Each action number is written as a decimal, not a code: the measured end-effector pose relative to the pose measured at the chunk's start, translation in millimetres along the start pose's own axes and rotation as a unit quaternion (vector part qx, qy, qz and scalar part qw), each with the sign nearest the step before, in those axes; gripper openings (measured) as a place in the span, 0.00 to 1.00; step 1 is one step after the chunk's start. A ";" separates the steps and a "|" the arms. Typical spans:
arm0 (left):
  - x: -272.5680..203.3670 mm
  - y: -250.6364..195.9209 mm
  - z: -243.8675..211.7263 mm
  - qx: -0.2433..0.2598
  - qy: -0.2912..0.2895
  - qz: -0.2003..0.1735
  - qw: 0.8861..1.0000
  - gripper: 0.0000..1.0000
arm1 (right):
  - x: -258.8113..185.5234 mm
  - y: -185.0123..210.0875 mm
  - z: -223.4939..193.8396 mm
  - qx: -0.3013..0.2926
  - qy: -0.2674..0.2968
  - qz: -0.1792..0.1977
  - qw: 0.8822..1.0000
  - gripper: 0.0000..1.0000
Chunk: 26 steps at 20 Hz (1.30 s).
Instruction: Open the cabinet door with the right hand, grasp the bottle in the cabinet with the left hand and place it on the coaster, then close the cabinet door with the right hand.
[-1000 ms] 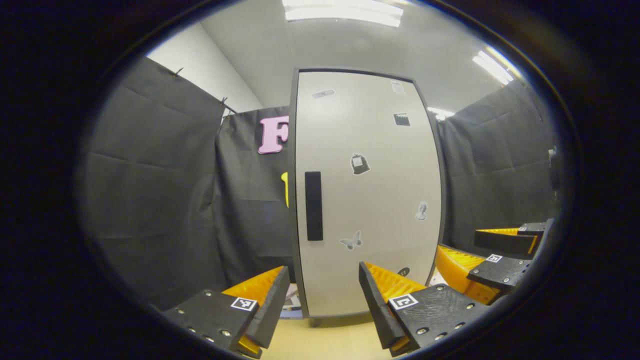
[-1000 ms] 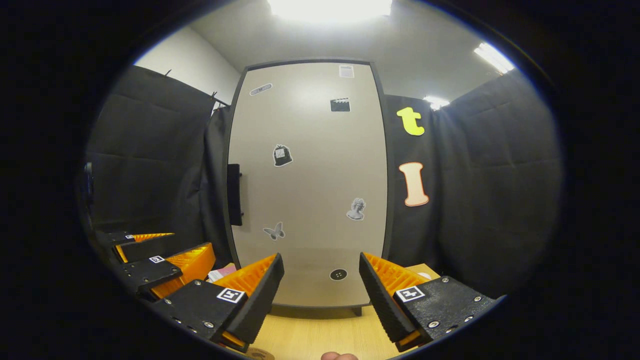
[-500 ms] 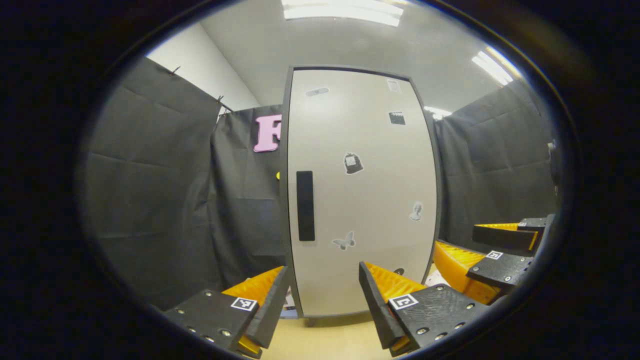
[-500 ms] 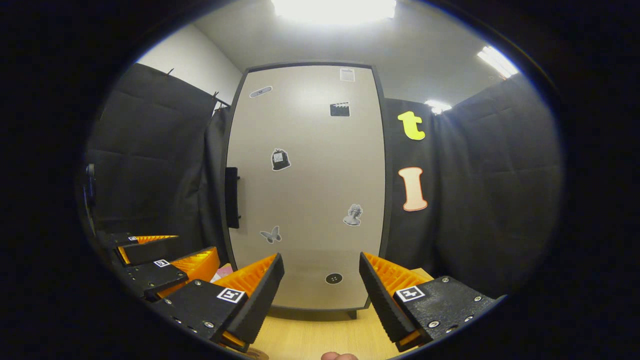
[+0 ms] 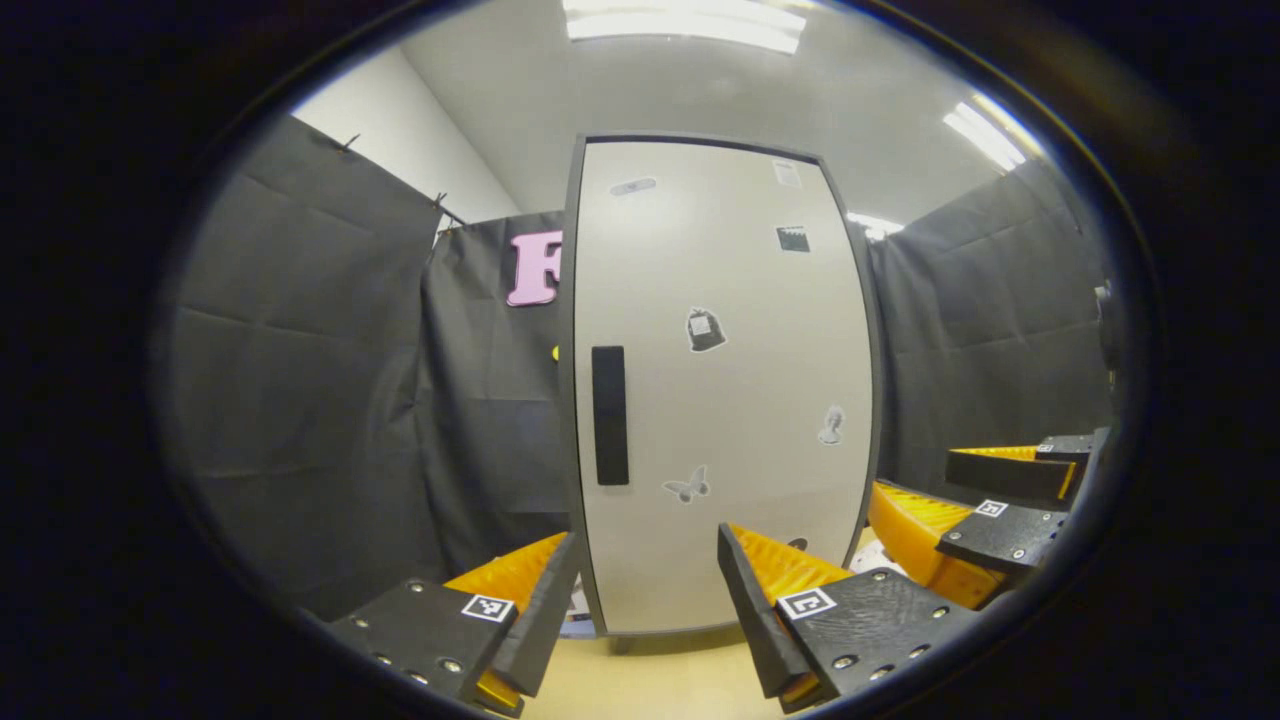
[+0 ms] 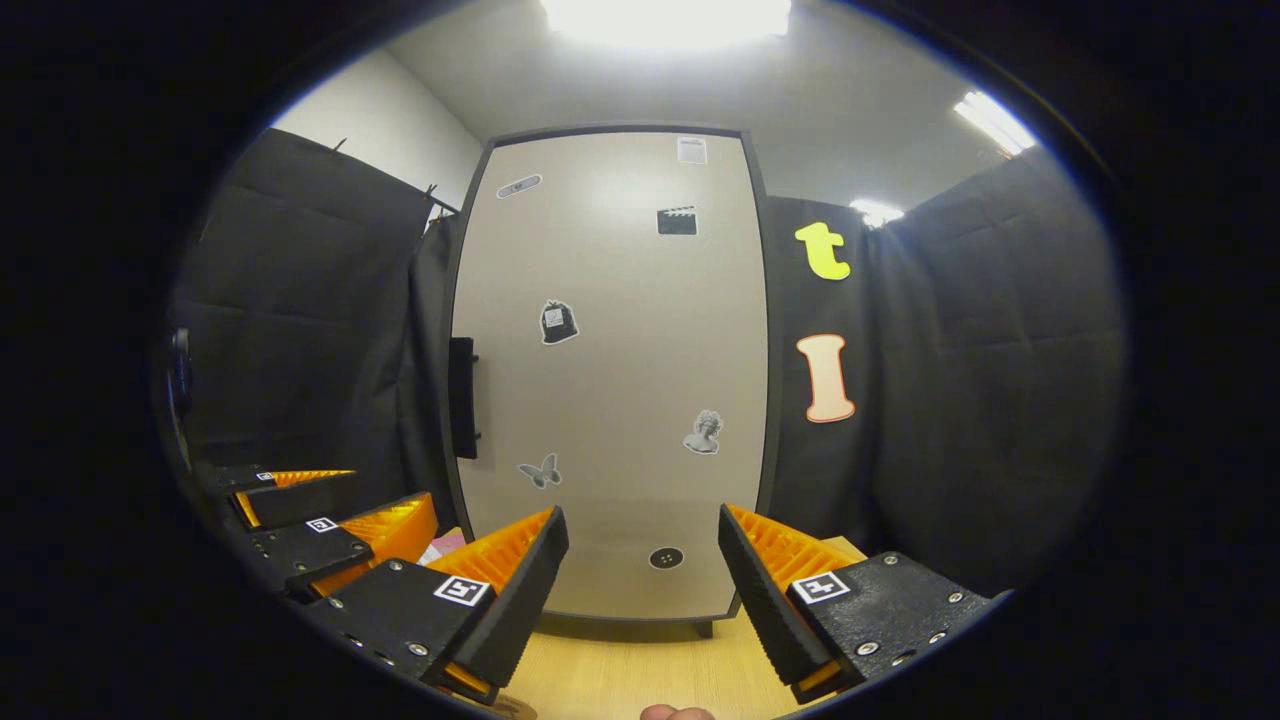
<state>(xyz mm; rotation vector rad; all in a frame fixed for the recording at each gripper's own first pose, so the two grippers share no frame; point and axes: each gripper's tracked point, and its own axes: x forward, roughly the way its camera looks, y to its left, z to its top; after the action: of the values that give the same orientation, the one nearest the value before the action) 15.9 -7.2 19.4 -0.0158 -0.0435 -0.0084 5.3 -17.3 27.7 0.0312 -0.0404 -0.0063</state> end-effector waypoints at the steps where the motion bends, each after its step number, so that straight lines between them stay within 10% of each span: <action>1: 0.7 0.4 -0.9 -0.001 0.001 0.000 1.000 0.75 | 0.1 0.4 -0.2 0.000 0.000 0.000 1.000 0.94; 26: -70.6 143.2 -57.7 0.011 0.030 0.097 0.995 0.80 | 89.6 82.2 46.1 -0.011 -0.037 0.065 0.997 0.94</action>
<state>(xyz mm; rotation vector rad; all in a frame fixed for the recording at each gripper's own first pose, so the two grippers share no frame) -50.9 135.6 -43.6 0.0028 0.0192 0.1865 93.4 62.9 79.9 0.0069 -0.1160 0.1219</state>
